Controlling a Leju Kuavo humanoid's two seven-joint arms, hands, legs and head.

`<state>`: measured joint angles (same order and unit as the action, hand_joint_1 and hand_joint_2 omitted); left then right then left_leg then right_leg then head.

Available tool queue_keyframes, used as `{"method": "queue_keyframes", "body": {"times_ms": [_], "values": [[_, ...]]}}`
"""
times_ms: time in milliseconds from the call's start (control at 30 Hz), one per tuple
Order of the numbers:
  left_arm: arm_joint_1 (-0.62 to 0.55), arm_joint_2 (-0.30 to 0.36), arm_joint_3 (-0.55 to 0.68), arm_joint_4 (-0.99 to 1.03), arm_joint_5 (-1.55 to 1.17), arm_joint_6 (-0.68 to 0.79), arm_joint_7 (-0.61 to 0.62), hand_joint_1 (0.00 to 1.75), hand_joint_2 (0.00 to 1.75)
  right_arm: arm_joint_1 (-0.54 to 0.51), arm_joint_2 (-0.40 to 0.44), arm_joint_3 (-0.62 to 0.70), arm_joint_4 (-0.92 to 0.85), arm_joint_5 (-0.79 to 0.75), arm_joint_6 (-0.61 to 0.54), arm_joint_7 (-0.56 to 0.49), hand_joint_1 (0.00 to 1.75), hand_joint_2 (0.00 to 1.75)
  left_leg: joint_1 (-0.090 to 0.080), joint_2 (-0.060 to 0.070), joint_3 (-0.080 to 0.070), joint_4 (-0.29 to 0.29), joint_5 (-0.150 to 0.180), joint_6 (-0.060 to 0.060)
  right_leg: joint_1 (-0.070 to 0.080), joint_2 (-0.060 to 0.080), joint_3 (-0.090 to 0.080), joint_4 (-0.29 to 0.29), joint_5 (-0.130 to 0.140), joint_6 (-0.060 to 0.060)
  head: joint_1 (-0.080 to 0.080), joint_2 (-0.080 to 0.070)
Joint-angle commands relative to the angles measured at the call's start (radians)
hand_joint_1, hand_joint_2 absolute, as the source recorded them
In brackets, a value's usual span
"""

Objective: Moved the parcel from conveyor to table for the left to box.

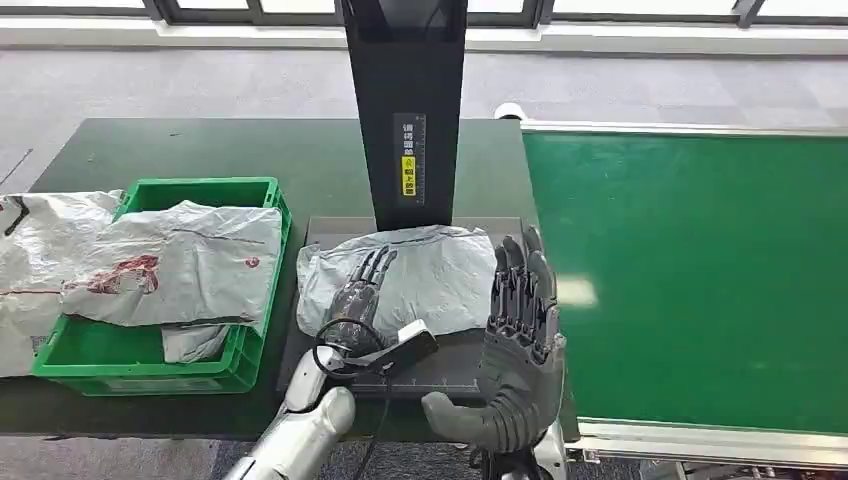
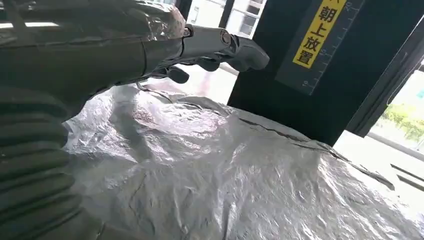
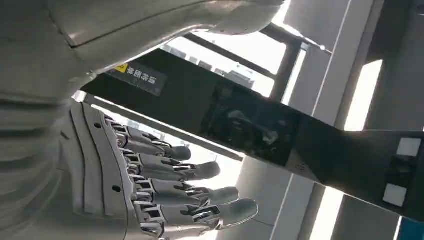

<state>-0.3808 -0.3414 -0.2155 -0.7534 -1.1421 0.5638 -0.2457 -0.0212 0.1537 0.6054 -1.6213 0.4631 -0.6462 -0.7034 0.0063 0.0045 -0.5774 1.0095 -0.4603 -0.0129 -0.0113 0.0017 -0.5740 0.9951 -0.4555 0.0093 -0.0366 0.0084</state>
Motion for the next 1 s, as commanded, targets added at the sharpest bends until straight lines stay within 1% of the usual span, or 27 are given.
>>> {"method": "queue_keyframes", "body": {"times_ms": [33,67,133,233,300,433,500,900,933,967,1000], "values": [[-0.171,0.007,-0.098,0.284,-0.08,-0.06,0.045,0.0,1.75,-0.032,-0.052,0.045,0.015,-0.009,0.017,0.005,0.0,1.75,0.001,-0.003,0.0,0.0,0.001,0.0,0.001,-0.003,0.001,-0.001,0.0,0.0,0.0,0.0],[-0.212,0.001,-0.127,0.351,-0.146,-0.051,0.12,0.0,1.75,-0.04,-0.054,0.046,0.025,-0.013,0.036,0.005,0.0,1.75,0.0,-0.004,-0.001,-0.001,0.002,0.0,0.0,-0.004,0.001,-0.001,0.001,0.0,0.0,0.0],[-0.236,-0.002,-0.141,0.399,-0.18,-0.088,0.162,0.0,1.75,-0.053,-0.052,0.046,0.041,-0.017,0.044,0.005,0.0,1.75,0.001,-0.005,-0.001,-0.001,0.002,0.001,0.001,-0.005,0.001,-0.001,0.001,0.0,0.0,0.0],[-0.246,0.002,-0.184,0.443,-0.25,-0.149,0.239,0.0,1.75,-0.077,-0.053,0.05,0.059,-0.042,0.043,0.005,0.0,1.75,0.0,-0.001,0.0,-0.002,0.002,0.001,0.0,-0.001,0.001,-0.002,0.002,0.0,0.0,0.0],[-0.238,0.003,-0.196,0.454,-0.274,-0.135,0.269,0.0,1.75,-0.078,-0.055,0.053,0.07,-0.045,0.03,0.005,0.0,1.75,0.0,-0.001,0.001,-0.001,0.002,0.001,0.0,-0.001,0.001,-0.001,0.001,0.0,0.0,0.0],[-0.235,0.003,-0.199,0.455,-0.281,-0.125,0.274,0.0,1.75,-0.077,-0.055,0.053,0.072,-0.046,0.025,0.005,0.0,1.75,0.001,-0.002,0.003,-0.003,0.002,0.001,0.001,-0.002,0.005,-0.004,0.002,0.0,0.0,0.0],[-0.235,0.003,-0.199,0.455,-0.281,-0.125,0.274,0.0,1.75,-0.077,-0.055,0.053,0.072,-0.046,0.025,0.005,0.0,1.75,0.0,0.0,0.004,-0.002,0.002,0.001,0.0,0.0,0.006,-0.002,0.002,0.001,0.0,0.0],[-0.235,0.003,-0.199,0.455,-0.281,-0.125,0.274,0.0,1.75,-0.077,-0.055,0.053,0.072,-0.046,0.025,0.005,0.0,1.75,0.0,0.0,0.004,-0.004,0.004,0.002,0.0,-0.001,0.006,-0.004,0.004,0.001,0.0,0.0],[-0.236,0.003,-0.207,0.46,-0.292,-0.135,0.278,0.0,1.75,-0.076,-0.053,0.052,0.079,-0.045,0.031,0.005,0.0,1.75,0.0,-0.001,0.004,-0.002,0.003,0.002,0.0,-0.002,0.007,-0.002,0.002,0.001,0.0,0.0],[-0.226,0.002,-0.188,0.463,-0.276,-0.16,0.257,0.0,1.75,-0.08,-0.043,0.043,0.084,-0.045,0.045,0.005,0.0,1.75,0.0,0.0,0.004,-0.004,0.005,0.003,0.0,-0.001,0.006,-0.004,0.004,0.001,0.0,0.0],[-0.222,0.003,-0.178,0.463,-0.266,-0.165,0.246,0.4,1.75,-0.083,-0.038,0.038,0.088,-0.047,0.051,0.005,0.0,1.75,0.0,0.0,0.004,-0.003,0.004,0.002,0.0,-0.001,0.006,-0.004,0.004,0.001,0.0,0.0]]}}
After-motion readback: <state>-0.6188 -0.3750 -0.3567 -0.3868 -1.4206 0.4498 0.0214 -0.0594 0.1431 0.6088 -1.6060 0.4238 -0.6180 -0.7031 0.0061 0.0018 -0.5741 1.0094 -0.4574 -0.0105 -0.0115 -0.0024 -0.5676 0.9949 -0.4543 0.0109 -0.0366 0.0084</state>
